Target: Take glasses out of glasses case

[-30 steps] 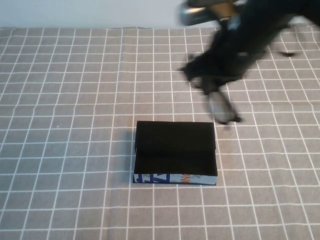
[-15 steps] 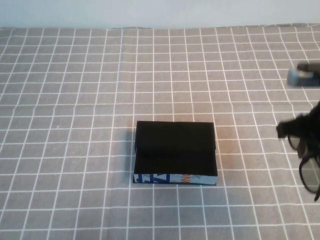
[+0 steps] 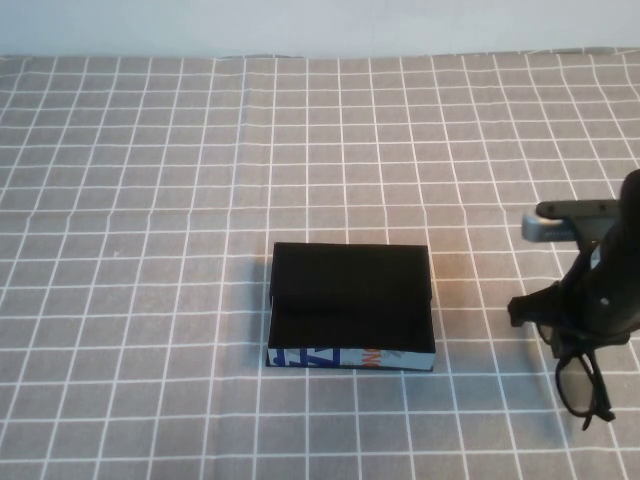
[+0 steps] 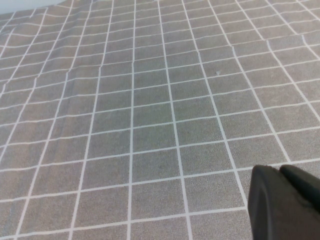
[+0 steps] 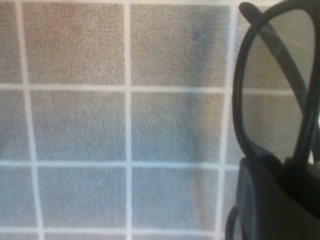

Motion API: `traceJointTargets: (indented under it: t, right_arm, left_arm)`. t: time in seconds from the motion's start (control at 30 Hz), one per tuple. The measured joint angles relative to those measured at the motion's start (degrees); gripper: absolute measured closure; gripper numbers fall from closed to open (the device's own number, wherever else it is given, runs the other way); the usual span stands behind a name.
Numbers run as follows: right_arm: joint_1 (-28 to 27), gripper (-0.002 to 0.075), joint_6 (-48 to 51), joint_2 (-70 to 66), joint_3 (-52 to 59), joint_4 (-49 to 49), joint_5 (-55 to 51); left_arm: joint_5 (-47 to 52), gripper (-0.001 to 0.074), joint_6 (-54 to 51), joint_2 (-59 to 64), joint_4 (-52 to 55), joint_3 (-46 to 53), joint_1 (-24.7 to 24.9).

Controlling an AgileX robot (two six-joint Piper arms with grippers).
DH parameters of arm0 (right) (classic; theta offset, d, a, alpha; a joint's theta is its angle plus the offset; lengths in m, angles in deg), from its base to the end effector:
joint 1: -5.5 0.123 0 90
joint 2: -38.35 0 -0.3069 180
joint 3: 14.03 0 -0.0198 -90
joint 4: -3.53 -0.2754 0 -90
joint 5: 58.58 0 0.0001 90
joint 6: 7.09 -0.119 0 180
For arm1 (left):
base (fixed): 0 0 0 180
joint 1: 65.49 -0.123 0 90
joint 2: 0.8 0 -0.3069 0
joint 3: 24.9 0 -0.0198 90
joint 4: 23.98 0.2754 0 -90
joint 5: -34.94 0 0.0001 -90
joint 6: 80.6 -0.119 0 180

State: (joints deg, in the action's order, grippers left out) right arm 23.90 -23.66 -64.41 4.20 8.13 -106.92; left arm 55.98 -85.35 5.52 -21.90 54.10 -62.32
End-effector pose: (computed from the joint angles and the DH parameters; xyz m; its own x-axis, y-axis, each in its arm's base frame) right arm 0.3212 0.0993 0.1808 -0.9775 -0.0794 -0.1953 -0.0783 0.9968 -0.0136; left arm 0.0819 -0.0030 0.1654 -0.2741 0.1319 -0.9526 0.0753 0.9905 0.1155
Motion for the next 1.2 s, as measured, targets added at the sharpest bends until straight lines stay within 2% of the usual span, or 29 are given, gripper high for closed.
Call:
traceJointTargets:
  t: [0.37,0.63,0.97,1.2]
  right_arm:
    - [0.0,0.0664,0.55,-3.25,0.0,-1.13,2.63]
    - [0.0,0.0529,0.55,-1.4,0.0,-1.52,3.36]
    - [0.25,0.0512,0.55,21.2,0.05,-1.61,2.86]
    - [2.48,0.0592,3.1,42.05,5.84,-1.6,6.35]
  left_arm:
    - [0.0,0.074,0.0,0.0,0.0,0.0,0.0]
    - [0.0,0.0739,0.0,0.0,0.0,0.0,0.0]
    - [0.0,0.0739,0.0,0.0,0.0,0.0,0.0]
    - [0.0,0.0739,0.0,0.0,0.0,0.0,0.0]
